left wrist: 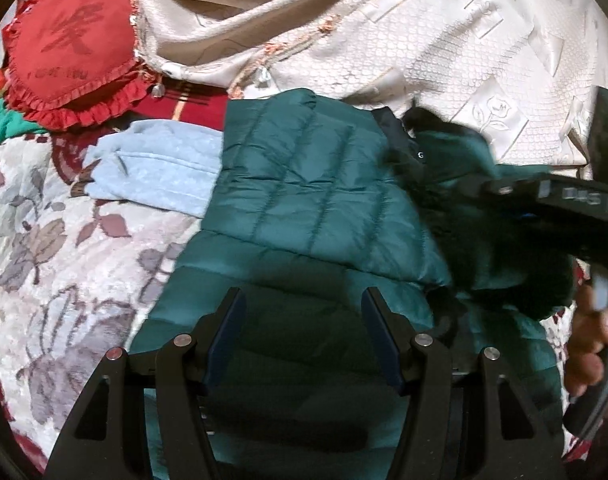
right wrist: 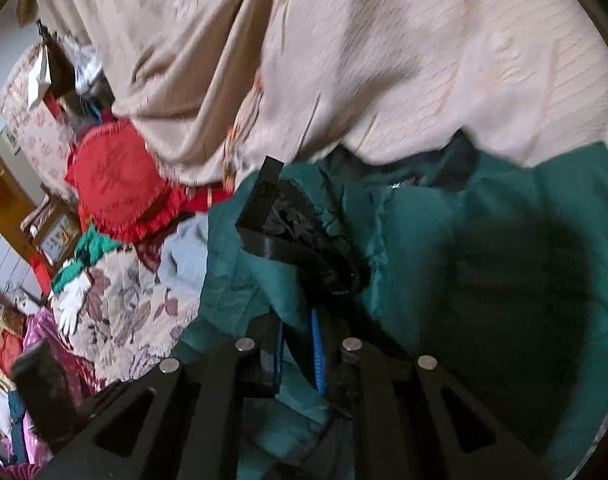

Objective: Fold large clothes
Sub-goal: 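Fold the held sleeve across the jacket body and open the right gripper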

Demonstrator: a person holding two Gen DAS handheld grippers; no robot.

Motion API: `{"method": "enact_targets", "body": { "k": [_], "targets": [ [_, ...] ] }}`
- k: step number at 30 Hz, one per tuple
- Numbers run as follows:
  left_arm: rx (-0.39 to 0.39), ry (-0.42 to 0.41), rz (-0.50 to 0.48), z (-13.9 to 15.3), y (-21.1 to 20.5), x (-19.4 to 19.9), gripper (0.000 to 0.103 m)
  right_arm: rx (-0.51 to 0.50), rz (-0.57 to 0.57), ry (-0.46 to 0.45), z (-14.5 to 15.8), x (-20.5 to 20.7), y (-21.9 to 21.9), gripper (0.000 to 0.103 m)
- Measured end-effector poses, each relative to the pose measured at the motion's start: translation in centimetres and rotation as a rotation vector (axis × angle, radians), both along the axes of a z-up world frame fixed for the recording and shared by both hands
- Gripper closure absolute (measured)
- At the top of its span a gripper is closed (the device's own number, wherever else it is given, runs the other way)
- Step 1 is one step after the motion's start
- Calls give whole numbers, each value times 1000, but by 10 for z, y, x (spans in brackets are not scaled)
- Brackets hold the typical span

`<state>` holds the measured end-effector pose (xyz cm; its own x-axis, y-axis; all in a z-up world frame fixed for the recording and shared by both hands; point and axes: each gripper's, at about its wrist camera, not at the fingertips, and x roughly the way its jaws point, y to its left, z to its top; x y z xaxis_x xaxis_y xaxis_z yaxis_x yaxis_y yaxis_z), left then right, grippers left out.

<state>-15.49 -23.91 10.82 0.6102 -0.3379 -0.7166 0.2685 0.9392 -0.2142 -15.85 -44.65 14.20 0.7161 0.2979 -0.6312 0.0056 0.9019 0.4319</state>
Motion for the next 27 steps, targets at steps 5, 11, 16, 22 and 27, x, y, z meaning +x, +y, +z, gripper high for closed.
{"method": "enact_targets", "body": {
  "k": [5,11,16,22,27],
  "targets": [
    [-15,3,32,-15,24,1,60,-19,53,78,-32,31,31,91],
    [-56,76,49,-26,45,7,60,-74,105,154,-47,53,52,90],
    [-49,65,51,-21,52,2,60,-54,100,202,-52,55,51,79],
    [-61,74,47,-19,52,7,60,-17,48,99,-13,15,35,47],
    [-127,75,53,-6,44,23,60,-66,-61,14,23,-47,-8,31]
  ]
}}
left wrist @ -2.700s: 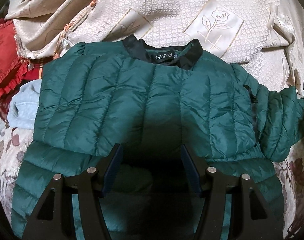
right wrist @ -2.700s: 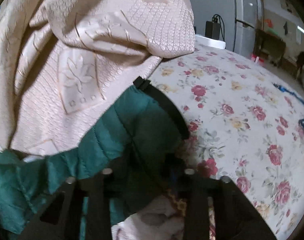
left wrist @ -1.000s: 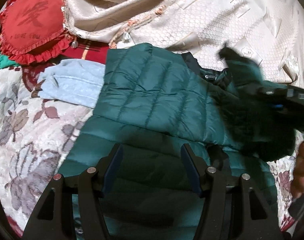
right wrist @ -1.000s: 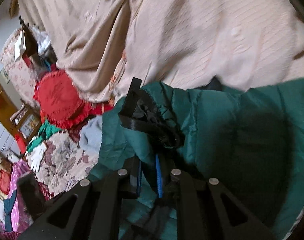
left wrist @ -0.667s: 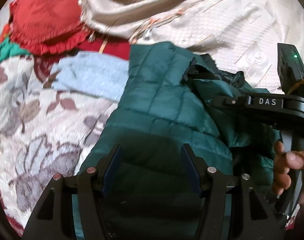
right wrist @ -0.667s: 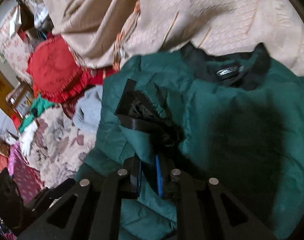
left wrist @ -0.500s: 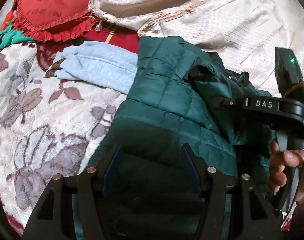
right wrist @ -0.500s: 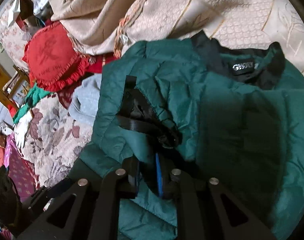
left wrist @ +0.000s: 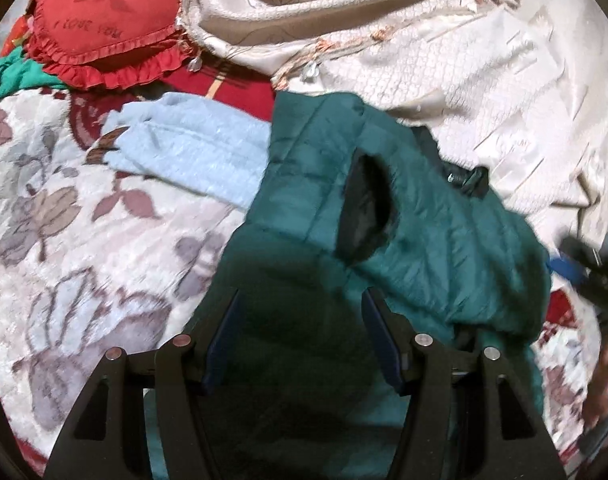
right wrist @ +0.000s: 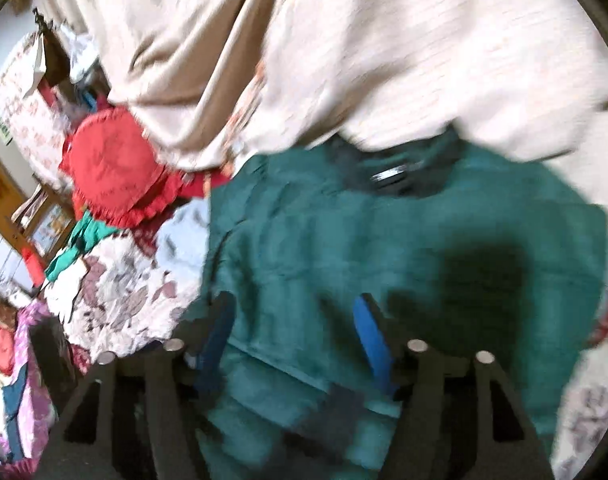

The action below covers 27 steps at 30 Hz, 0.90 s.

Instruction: Fold large clothes

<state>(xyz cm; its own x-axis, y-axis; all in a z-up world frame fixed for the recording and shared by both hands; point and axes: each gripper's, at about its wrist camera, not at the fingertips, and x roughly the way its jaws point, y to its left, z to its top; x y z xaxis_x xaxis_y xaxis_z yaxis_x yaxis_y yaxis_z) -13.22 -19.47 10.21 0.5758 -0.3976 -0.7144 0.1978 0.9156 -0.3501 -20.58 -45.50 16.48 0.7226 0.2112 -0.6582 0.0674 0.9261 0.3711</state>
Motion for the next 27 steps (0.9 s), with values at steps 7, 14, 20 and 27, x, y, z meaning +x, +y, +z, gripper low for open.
{"method": "enact_targets", "body": {
  "k": [7,14,20,27],
  "targets": [
    [-3,-21,-32,12,-40,30,59,15,-183,9,4,-77,-85,27],
    [94,17,-51,-7,-78,58,81,76,-290,28,-24,-119,-128,27],
    [117,-92,-49,24,-83,66,103,67,-323,39,-36,-115,-141,27],
    [154,-157,30,43,-60,87,103,18,-266,14,-40,-63,-127,27]
  ]
}}
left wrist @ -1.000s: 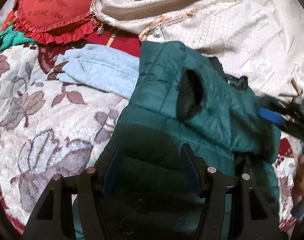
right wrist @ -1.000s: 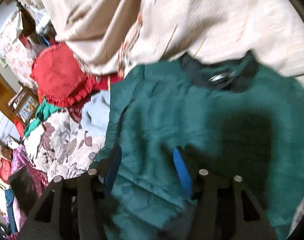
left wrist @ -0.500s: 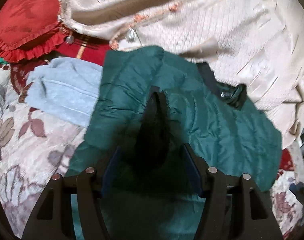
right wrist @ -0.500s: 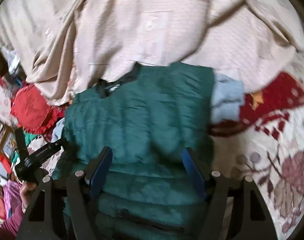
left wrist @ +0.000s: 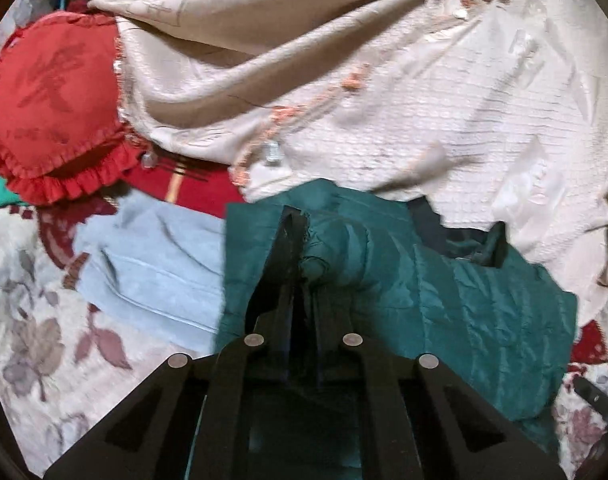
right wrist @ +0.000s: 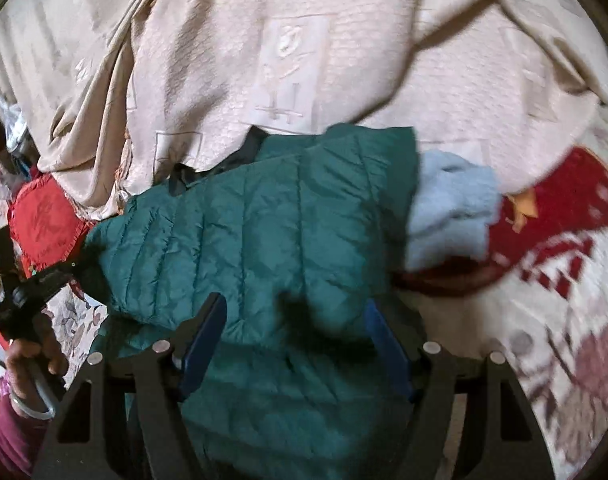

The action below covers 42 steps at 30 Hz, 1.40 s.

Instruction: Fold large clothes

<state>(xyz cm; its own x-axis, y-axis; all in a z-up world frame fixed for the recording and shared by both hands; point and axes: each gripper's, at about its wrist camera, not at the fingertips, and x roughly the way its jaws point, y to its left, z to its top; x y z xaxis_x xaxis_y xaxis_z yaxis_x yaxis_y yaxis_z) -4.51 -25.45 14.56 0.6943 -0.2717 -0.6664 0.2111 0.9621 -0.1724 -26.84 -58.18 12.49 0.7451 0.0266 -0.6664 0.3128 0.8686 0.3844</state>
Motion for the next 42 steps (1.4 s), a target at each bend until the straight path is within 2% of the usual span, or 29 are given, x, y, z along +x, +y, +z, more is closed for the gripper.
{"method": "enact_targets", "body": {
  "k": [6,8,10,12,15,17,19,24,31,35,39,42],
  "targets": [
    [30,89,12,-37,10,13,103,-85,37,69,-16,71,9,28],
    [5,102,10,-37,16,13,103,-86,35,116,-28,90,4,28],
    [-3,90,28,-27,23,10,95,-80,28,128,-26,95,2,28],
    [-26,52,45,-15,31,2,86,-74,32,104,-14,89,3,28],
    [-68,-7,40,-1,32,-8,81,-92,32,12,11,73,8,28],
    [-59,-9,13,-1,20,-10,81,-120,53,2,19,75,15,28],
    [-24,14,-23,-12,5,-9,81,-154,76,43,15,88,23,28],
    [146,33,-42,-48,-24,1,81,-200,72,114,-12,122,25,28],
    [220,9,-31,-55,-41,29,81,-240,9,86,-17,158,22,27],
    [219,12,-33,-56,-42,33,81,-241,16,85,-6,145,26,28],
    [216,-1,-35,-57,-41,32,80,-252,105,34,11,105,48,28],
    [214,1,-32,-57,-41,33,80,-274,178,31,12,85,68,28]
  ]
}}
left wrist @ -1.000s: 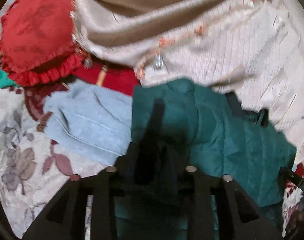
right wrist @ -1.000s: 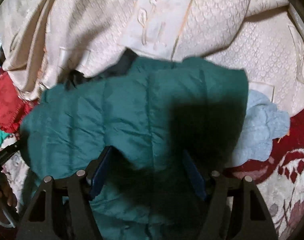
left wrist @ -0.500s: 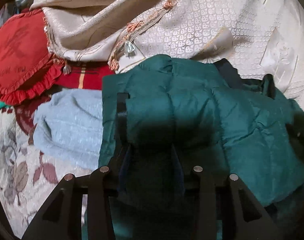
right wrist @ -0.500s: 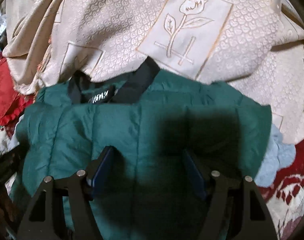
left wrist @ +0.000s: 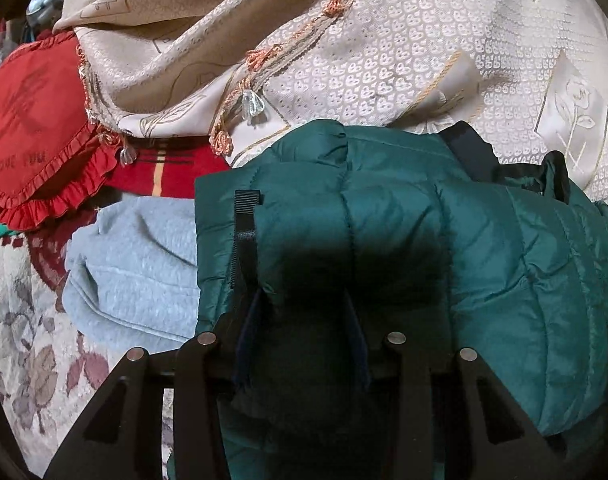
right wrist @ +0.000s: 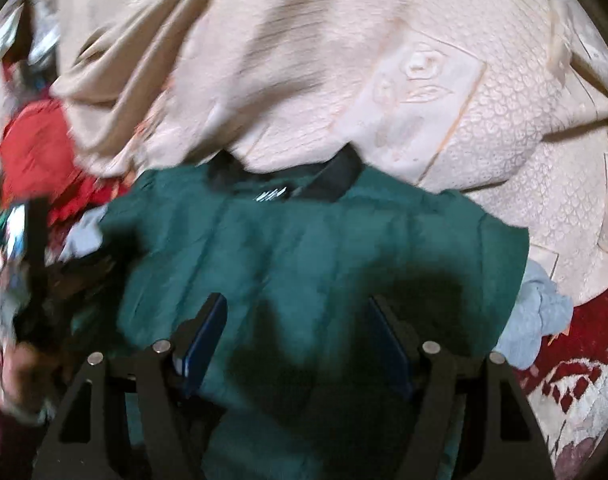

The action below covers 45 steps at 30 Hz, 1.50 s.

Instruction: Fold large clothes

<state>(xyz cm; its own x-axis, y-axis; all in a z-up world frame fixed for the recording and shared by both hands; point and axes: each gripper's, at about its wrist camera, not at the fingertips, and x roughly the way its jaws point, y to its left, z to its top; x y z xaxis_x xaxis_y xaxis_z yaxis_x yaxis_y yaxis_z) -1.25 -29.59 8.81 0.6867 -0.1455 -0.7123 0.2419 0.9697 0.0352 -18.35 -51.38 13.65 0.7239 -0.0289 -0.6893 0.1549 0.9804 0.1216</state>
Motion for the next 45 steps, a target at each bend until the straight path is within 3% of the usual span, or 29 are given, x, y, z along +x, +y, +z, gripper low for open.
{"method": "enact_targets", "body": {
  "k": [4,8,12,18,22,25,30,34,37,40,45],
  "targets": [
    [3,0,1,0,0,0,80,-56,16,89,-26,17,17,28],
    [9,1,2,-1,-1,1,80,-72,-30,114,-49,42,19,27],
    [-2,9,-2,-2,1,3,79,-21,-30,116,-43,38,12,28],
    [-7,2,-2,-5,1,4,79,-35,-62,71,-19,-24,-13,28],
    [13,-11,3,-5,-2,3,78,-56,-151,152,-42,-29,-47,28],
    [33,-21,11,-5,-4,0,75,28,-197,167,-62,-20,-64,27],
    [4,-1,1,6,7,-3,73,6,-202,152,-46,-31,-58,27],
    [-9,-45,2,24,23,-19,73,-35,-196,100,-21,-61,-49,27],
    [-58,-31,15,33,39,-28,73,-21,-196,79,-11,-73,-44,27],
    [-96,-11,18,38,53,-42,73,23,-179,82,-15,-70,-38,27],
    [-82,-8,17,40,66,-67,73,58,-148,113,-33,-51,-14,27]
  ]
}}
